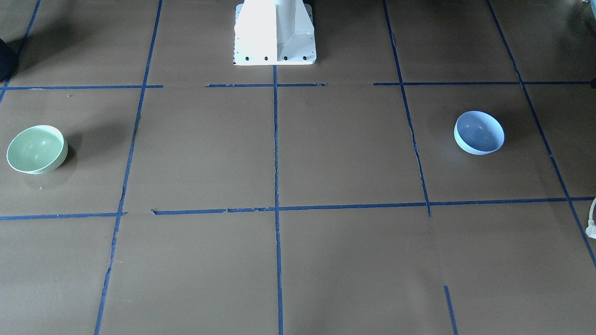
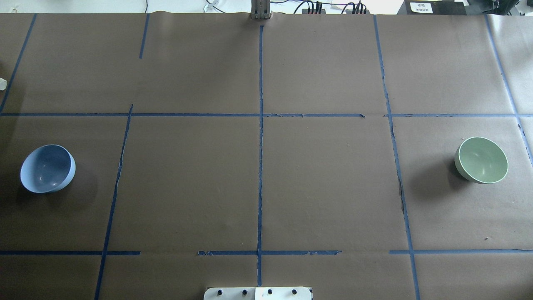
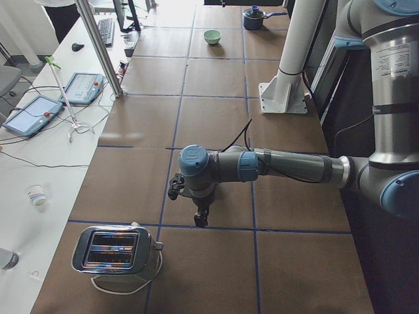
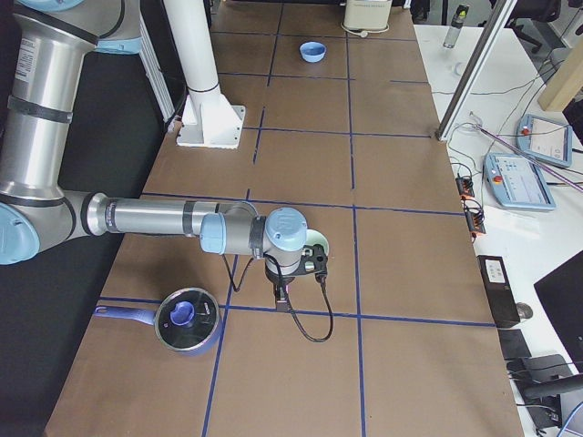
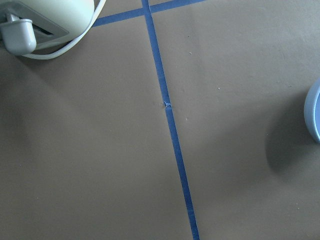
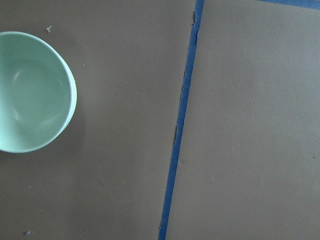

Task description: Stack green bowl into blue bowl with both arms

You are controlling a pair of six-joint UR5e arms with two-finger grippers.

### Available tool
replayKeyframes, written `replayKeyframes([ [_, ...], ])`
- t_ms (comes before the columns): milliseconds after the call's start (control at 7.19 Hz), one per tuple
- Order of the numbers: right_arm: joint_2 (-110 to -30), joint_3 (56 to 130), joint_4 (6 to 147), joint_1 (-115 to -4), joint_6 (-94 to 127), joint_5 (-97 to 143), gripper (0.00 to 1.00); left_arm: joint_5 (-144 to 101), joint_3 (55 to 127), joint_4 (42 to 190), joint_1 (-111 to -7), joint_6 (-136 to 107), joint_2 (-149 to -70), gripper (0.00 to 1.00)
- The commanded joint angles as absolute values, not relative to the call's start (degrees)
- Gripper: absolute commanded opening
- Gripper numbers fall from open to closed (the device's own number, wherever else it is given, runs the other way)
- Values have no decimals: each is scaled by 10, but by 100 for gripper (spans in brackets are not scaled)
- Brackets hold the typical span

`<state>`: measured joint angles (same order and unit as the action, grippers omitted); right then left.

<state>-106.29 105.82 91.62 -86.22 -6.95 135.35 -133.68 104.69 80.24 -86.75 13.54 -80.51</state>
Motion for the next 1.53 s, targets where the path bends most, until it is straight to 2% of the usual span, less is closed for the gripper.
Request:
replayKeyframes([
  [0, -1063, 1058, 917, -862, -69, 1354, 100, -1337, 1049, 804, -867, 138, -804, 100],
  [417, -1057, 1061, 917, -862, -69, 1354, 100, -1335, 1052, 812, -866, 135, -816, 100],
  [696, -1052, 1061, 917, -862, -68, 1356, 100, -1337, 1038, 881, -867, 132, -874, 100],
  [974, -1046, 1059, 917, -862, -69, 1355, 100, -1343, 1044, 915, -863, 9, -874, 100],
  [1391, -1046, 1060, 917, -862, -68, 1357, 100, -1340, 1039, 1103, -733, -217, -811, 100],
])
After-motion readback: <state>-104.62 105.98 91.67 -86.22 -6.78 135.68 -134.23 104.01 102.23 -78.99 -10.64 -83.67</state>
